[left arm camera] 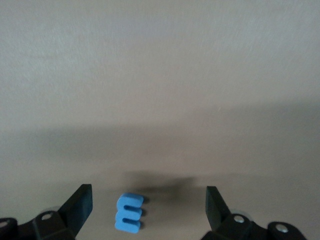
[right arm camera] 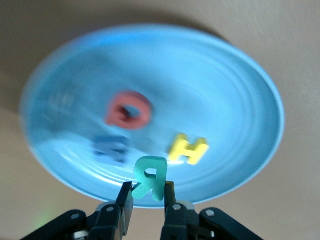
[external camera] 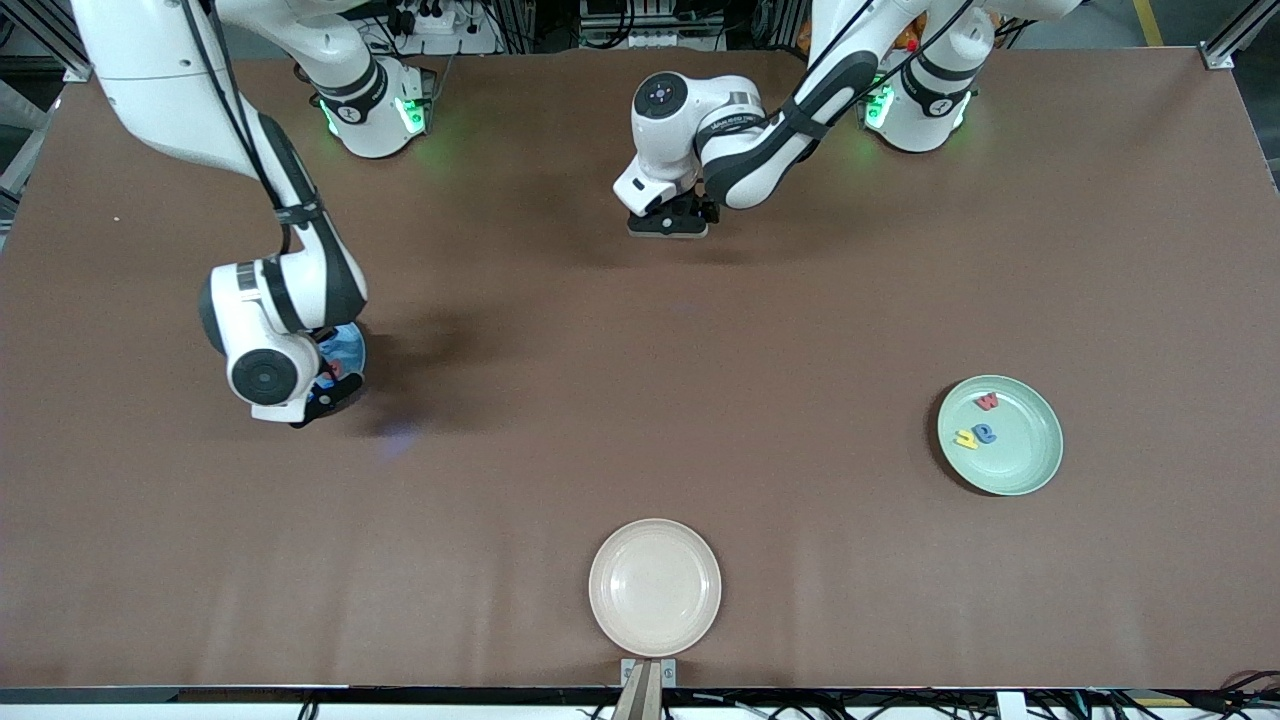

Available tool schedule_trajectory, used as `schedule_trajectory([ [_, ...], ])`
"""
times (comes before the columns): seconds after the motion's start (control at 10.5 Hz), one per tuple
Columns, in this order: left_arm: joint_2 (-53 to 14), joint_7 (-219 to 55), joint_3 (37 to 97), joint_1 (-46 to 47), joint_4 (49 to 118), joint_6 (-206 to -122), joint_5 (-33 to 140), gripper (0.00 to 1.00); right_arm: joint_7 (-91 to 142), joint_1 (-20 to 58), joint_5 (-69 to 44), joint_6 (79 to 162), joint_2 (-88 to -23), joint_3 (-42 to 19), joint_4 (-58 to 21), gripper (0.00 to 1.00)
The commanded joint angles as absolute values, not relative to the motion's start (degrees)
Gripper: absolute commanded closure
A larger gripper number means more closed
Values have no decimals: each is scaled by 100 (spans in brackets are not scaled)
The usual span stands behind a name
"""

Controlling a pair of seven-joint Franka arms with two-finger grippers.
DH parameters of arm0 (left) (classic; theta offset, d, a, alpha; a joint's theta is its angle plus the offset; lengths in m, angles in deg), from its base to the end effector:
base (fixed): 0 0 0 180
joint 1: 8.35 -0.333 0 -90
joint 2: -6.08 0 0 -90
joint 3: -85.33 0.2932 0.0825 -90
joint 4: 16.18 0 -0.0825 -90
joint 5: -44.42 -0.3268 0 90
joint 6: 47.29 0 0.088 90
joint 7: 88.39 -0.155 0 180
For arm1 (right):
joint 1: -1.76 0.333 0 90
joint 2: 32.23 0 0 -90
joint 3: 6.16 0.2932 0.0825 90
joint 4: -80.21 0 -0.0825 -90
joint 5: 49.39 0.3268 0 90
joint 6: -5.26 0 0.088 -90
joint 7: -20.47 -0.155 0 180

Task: Sort uppercase to blue plate, lowercase to green plate
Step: 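Carry the teal R to the blue plate while the left gripper reaches blue E, then release the R onto the blue plate while the left gripper grasps E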

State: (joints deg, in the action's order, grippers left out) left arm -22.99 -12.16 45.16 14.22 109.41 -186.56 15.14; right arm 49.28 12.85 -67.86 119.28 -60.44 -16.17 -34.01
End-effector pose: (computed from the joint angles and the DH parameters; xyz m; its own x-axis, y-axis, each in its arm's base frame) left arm 0.2257 -0.4438 0.1726 0.9903 -0.1289 -0.0509 -0.1325 -0.9883 -0.0758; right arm 0.4864 -0.0276 0.1752 0.6173 0.5503 -0.5622 0.6661 -0.7459 0.0013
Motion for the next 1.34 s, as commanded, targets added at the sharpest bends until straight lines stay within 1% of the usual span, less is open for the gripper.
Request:
schedule_trajectory([
  [0.0, -2160, -1297, 4446, 1292, 11222, -18862, 1252, 0, 5431, 1108, -6916, 12163, -5789, -1845, -3886, 80],
  [0.1, -2152, -1437, 4437, 1170, 11301, -18958, 1252, 0, 5413, 1107, -6899, 12250, -5789, -1855, -4018, 79],
  [0.29, -2090, -1587, 4367, 1003, 11529, -19152, 1252, 0, 5343, 1116, -6863, 12189, -5798, -1855, -4037, 77],
  [0.38, -2099, -1623, 4367, 993, 11556, -19161, 1252, 0, 5343, 1116, -6759, 12189, -5824, -1846, -4029, 68],
  [0.48, -2116, -1623, 4367, 993, 11591, -19205, 1243, 0, 5343, 1107, -6523, 12137, -5833, -1855, -4020, 62],
  [0.57, -2116, -1623, 4367, 993, 11644, -19231, 1225, 0, 5334, 1116, -6416, 12084, -5859, -1855, -3994, 49],
  [0.67, -2116, -1623, 4358, 993, 11688, -19249, 1225, 0, 5264, 1116, -6354, 12075, -5877, -1855, -3958, 23],
  [0.76, -2116, -1623, 4358, 993, 11723, -19275, 1225, 0, 5159, 1125, -6354, 12057, -5877, -1846, -3958, 12],
  [0.86, -2116, -1623, 4332, 1002, 11776, -19319, 1225, 0, 4915, 1142, -6354, 11909, -5851, -1846, -3897, 8],
  [1.05, -2125, -1623, 4305, 1002, 11803, -19390, 1225, 0, 4257, 1169, -6266, 11567, -5694, -1768, -3660, 6],
  [1.24, -2160, -1623, 4305, 1011, 11794, -19442, 1225, 0, 3439, 1125, -6266, 10848, -5413, -1383, -3135, 7],
])
